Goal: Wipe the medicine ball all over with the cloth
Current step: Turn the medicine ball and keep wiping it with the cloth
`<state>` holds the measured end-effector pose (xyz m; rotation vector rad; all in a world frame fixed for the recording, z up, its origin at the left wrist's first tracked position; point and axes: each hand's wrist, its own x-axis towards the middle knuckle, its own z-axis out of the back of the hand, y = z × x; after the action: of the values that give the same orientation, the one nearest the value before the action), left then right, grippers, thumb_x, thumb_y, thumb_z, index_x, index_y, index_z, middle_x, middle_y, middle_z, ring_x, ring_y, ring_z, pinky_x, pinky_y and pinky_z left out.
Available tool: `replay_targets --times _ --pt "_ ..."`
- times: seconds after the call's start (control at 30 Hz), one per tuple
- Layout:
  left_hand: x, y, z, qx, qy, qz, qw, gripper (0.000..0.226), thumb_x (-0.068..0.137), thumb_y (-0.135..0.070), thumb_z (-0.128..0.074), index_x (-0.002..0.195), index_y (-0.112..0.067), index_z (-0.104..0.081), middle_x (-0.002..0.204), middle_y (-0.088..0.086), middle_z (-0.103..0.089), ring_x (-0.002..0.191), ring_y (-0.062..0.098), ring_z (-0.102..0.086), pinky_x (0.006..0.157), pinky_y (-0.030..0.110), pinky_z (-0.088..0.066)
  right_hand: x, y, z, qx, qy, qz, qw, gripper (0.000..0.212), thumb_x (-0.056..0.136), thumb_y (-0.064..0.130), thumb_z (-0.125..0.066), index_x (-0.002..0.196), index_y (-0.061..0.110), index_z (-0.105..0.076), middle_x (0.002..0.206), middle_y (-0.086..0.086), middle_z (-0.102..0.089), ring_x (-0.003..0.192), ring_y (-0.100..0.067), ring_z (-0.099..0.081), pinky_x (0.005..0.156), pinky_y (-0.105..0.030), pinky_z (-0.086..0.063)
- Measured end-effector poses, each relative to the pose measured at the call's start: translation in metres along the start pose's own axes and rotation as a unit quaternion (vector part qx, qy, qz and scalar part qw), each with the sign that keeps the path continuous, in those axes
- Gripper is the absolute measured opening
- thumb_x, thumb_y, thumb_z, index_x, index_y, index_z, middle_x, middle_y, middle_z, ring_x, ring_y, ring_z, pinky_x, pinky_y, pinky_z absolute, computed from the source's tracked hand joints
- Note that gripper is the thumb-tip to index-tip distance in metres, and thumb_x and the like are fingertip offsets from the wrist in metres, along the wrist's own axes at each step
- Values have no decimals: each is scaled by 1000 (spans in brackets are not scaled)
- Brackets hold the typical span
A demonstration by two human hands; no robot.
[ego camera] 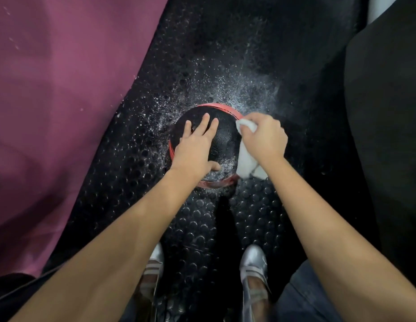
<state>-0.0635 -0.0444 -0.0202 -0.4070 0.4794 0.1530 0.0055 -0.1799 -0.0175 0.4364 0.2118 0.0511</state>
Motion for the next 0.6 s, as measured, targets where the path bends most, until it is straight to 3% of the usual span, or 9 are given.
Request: replay_targets --times 0.17,0.33,0.47,0.6 --pt "0 3 0 -12 -3 13 1000 113 77 -40 -77 155 -26 4 163 -9 7 149 31 3 114 44 -29 -10 4 -2 -21 8 60 998 16 90 24 -54 96 27 -68 89 -1 -66 81 -23 -58 64 -27 -36" --pt "-1 -2 -4 -4 -1 -2 1000 111 79 -40 -75 155 -24 5 163 -7 10 149 33 7 118 48 -22 5 3 3 -6 15 -5 1000 18 89 20 -54 94 26 -70 93 -5 -68 88 -30 -62 67 -29 -41" --pt "1 1 -1 -26 2 11 1000 113 77 -38 -77 155 -26 3 163 -8 9 149 32 5 118 48 -23 -2 8 0 -12 18 38 999 17 89 21 -54 93 26 -69 90 -3 -68 84 -27 -61 68 -31 -45" --pt "-1 2 -7 -14 1 -2 1000 111 79 -39 -75 155 -26 5 162 -8 11 149 32 7 119 47 -22 -5 -2 4 0 32 0 999 17 89 23 -57 98 29 -70 91 -2 -67 86 -27 -60 67 -28 -39"
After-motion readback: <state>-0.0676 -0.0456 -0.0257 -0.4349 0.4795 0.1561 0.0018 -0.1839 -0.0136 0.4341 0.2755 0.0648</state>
